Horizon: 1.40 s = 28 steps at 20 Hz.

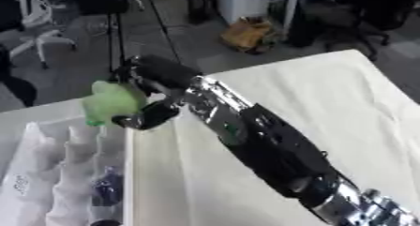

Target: Pick up objects on the table and place them in the box.

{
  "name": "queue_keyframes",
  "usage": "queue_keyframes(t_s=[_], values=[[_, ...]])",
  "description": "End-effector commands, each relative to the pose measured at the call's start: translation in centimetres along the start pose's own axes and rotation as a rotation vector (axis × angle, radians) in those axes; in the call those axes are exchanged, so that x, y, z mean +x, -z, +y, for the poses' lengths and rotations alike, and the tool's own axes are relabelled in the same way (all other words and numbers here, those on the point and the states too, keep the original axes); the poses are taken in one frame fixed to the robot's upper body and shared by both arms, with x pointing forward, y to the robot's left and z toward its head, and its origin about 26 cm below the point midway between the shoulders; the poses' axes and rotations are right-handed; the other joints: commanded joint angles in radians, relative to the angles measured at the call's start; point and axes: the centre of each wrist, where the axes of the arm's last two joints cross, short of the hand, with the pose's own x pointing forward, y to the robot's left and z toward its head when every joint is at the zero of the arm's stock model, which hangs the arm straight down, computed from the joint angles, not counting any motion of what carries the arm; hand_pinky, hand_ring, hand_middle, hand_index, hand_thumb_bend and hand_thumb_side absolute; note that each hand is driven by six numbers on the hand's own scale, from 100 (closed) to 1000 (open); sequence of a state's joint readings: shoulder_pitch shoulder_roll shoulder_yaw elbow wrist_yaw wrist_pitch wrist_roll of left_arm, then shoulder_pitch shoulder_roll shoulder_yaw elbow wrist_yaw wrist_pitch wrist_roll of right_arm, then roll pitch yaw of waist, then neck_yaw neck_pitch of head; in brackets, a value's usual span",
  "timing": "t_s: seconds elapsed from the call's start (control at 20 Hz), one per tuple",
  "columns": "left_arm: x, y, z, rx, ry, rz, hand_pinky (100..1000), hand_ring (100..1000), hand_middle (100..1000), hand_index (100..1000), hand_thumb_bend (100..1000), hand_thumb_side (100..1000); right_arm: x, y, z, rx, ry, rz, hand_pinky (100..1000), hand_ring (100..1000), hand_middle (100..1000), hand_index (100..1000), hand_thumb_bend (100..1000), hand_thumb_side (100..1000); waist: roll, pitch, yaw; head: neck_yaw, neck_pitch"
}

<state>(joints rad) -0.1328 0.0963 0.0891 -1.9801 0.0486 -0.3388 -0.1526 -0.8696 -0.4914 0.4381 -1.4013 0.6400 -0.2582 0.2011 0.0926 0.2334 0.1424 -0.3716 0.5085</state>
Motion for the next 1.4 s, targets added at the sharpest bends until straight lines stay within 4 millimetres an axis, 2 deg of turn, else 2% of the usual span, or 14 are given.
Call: queue_keyframes(t_s=[0.05,0.15,0.3,0.6,0.65,0.7,0.75,0.9,0.95,1.4], values=[[0.7,0.7,0.2,-0.025,0.004,-0.036,1000,896,801,763,736,575,0.1,0.8,1.3,0.061,-0.003,-0.019,231,356,390,452,341,349,-0.011,-0.04,0.005,-0.007,-0.008],[0.7,0.9,-0.1,-0.036,-0.008,-0.041,1000,896,801,763,736,574,0.2,1.3,2.7,0.091,0.0,-0.025,236,358,393,456,342,351,-0.011,-0.039,0.009,-0.01,-0.008],[0.7,1.2,-0.4,-0.053,-0.026,-0.051,1000,895,801,763,738,574,0.4,1.7,3.7,0.108,-0.006,-0.032,248,366,400,464,343,353,-0.01,-0.039,0.021,-0.018,-0.005],[0.8,1.5,-0.7,-0.071,-0.047,-0.057,1000,896,800,763,738,574,0.8,2.0,3.5,0.086,-0.018,-0.051,268,377,417,487,345,356,-0.011,-0.039,0.028,-0.025,-0.005],[0.8,1.5,-0.8,-0.072,-0.049,-0.058,1000,895,800,763,738,574,1.0,2.1,3.5,0.091,-0.017,-0.072,486,575,625,721,448,520,-0.012,-0.038,0.029,-0.026,-0.006],[0.8,1.5,-0.8,-0.074,-0.051,-0.059,1000,896,800,763,738,574,1.5,2.2,3.7,0.132,-0.023,-0.126,606,674,745,844,493,580,-0.012,-0.038,0.028,-0.025,-0.007],[0.8,1.5,-0.8,-0.075,-0.052,-0.06,1000,896,801,763,738,574,1.7,2.2,3.7,0.171,-0.028,-0.168,838,862,897,959,549,672,-0.012,-0.038,0.028,-0.026,-0.007],[0.8,1.6,-0.8,-0.077,-0.055,-0.06,1000,896,801,763,739,574,2.0,2.2,3.1,0.235,-0.031,-0.229,848,870,906,965,551,675,-0.012,-0.037,0.026,-0.026,-0.009],[0.8,1.6,-0.8,-0.078,-0.055,-0.061,1000,896,803,763,738,574,2.0,2.2,3.0,0.248,-0.031,-0.235,911,927,957,1000,570,694,-0.012,-0.038,0.025,-0.026,-0.009],[0.8,1.7,-0.8,-0.083,-0.055,-0.063,1000,896,803,763,739,573,2.0,1.8,2.5,0.295,-0.027,-0.214,927,939,972,1000,576,703,-0.01,-0.042,0.013,-0.025,-0.014]])
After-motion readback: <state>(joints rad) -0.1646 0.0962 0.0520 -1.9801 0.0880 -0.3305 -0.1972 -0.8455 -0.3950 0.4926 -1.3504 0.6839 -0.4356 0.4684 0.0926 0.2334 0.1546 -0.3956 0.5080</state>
